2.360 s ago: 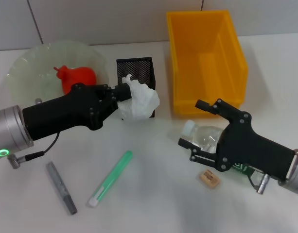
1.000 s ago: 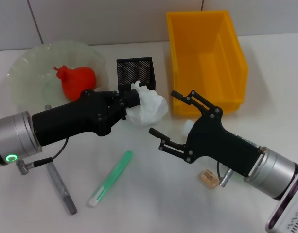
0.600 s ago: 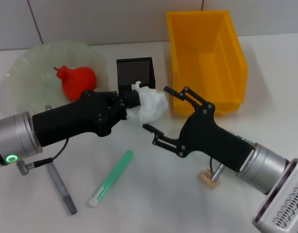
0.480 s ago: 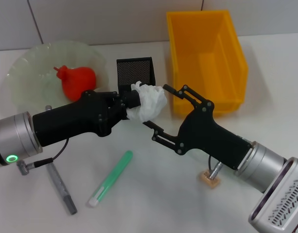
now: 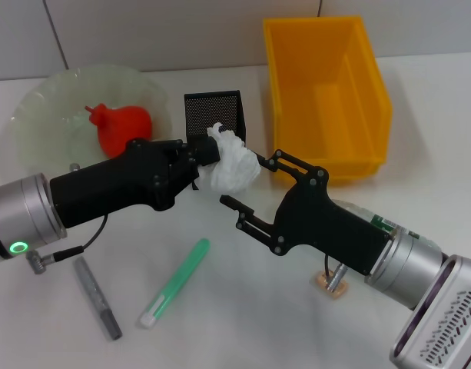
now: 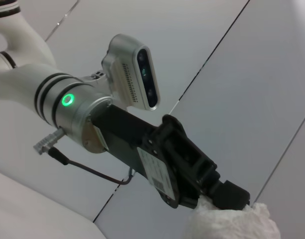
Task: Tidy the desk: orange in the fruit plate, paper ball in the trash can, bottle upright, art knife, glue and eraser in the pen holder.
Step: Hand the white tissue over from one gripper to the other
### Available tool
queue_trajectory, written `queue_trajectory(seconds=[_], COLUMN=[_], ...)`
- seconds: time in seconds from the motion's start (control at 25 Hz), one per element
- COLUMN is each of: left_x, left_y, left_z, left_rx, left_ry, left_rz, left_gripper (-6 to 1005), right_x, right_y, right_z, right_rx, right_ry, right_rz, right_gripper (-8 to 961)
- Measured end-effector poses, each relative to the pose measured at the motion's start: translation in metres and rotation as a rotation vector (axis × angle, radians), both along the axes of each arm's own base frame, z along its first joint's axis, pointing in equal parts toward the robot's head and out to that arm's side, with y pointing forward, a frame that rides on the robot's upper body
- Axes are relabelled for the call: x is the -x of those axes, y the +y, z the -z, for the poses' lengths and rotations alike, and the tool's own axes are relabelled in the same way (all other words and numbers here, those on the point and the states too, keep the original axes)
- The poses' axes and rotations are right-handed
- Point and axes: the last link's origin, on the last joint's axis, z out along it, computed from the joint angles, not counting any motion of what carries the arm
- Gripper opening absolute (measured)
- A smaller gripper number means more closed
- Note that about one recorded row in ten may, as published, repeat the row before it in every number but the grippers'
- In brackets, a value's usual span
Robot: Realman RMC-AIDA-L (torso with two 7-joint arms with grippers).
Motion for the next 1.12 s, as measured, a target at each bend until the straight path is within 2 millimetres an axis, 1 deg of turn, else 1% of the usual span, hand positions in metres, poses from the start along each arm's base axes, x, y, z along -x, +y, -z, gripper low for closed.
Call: queue_trajectory(seconds=[0.68, 0.76, 1.0, 1.12], left_x=[-0.0014, -0.0013, -0.002, -0.0017], left_y=[0.0037, 0.0039, 0.0044, 0.0039], left_z=[0.0019, 0.0018, -0.0002, -0.0008], left_rx=[-0.001, -0.003, -0.016, -0.018], left_ry=[0.005, 0.006, -0.008, -0.013], left_rz=[-0.008, -0.008, -0.008, -0.01], left_gripper=[75, 76, 78, 80], right_x=[0.0008, 0.0005, -0.0015, -0.0016], right_y=[-0.0002, 0.0001, -0.0012, -0.0026], right_z=[-0.0018, -0.0021, -0.0029, -0.0032], right_rx=[-0.015, -0.017, -0.036, -0.052], right_ry=[0.014, 0.011, 0.0, -0.003], right_rz=[0.002, 0.0, -0.003, -0.008], right_gripper=[401, 335, 286, 276])
